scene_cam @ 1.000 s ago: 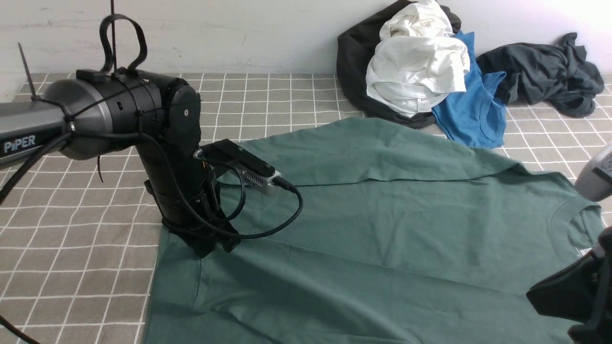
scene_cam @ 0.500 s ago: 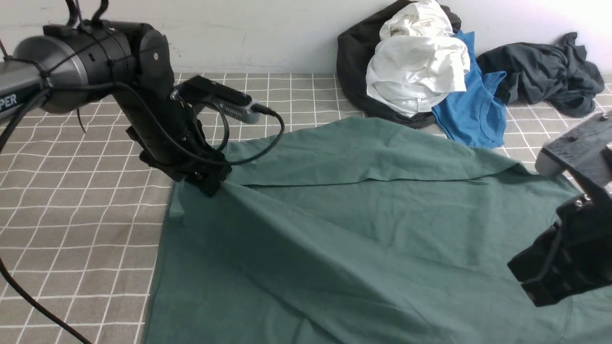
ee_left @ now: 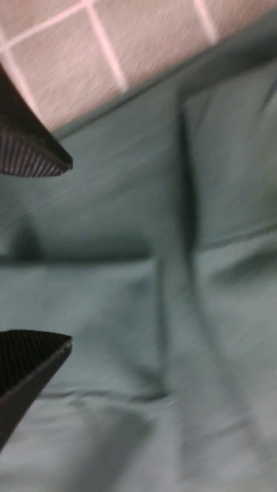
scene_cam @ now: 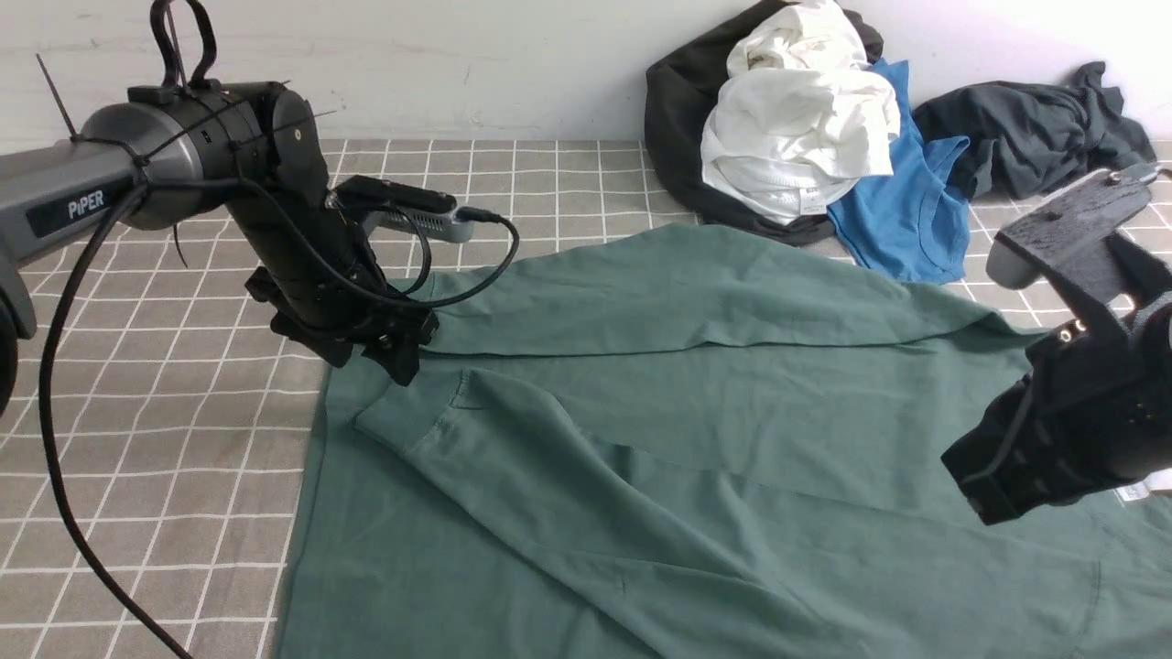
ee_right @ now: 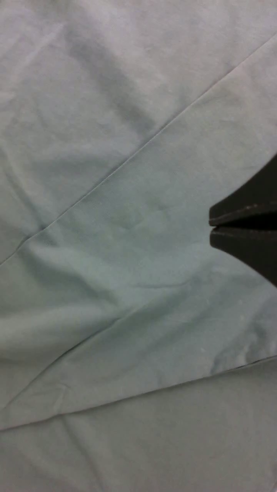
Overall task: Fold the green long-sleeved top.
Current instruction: Use the left arm to drag and place the cuff at the centered position on the left edge of the fabric, then use the left arm to clamp the cuff farthest from it
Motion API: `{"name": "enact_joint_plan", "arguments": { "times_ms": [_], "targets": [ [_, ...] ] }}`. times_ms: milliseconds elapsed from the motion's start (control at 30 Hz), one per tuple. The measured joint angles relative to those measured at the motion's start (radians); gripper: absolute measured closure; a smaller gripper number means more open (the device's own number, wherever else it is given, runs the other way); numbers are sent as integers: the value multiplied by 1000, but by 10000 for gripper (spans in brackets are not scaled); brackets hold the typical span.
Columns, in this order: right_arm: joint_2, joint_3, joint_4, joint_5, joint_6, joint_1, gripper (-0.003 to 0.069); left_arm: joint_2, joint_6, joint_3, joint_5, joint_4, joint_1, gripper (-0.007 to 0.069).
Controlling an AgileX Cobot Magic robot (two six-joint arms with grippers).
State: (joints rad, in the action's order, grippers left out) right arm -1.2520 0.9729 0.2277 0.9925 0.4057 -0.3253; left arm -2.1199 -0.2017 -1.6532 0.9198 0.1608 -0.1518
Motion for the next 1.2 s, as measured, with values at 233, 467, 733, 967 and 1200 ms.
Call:
{"name": "enact_joint_plan", "arguments": {
  "times_ms": [233, 467, 733, 967, 1200],
  "targets": [
    [0, 1, 0, -19, 0, 0, 673, -16, 165, 0, -203, -62, 19, 136],
    [0, 1, 0, -41, -1, 0, 673, -75, 212, -1, -300, -66, 23, 136],
    [-1, 1, 0, -59, -2, 0, 673, -98, 212, -1, -312, -44, 23, 192],
    [-1, 1, 0, -60, -2, 0, 673, -100, 211, -1, -313, -31, 23, 361],
    [-1, 1, 0, -60, -2, 0, 673, -100, 179, -1, -315, -29, 23, 546]
  ]
}}
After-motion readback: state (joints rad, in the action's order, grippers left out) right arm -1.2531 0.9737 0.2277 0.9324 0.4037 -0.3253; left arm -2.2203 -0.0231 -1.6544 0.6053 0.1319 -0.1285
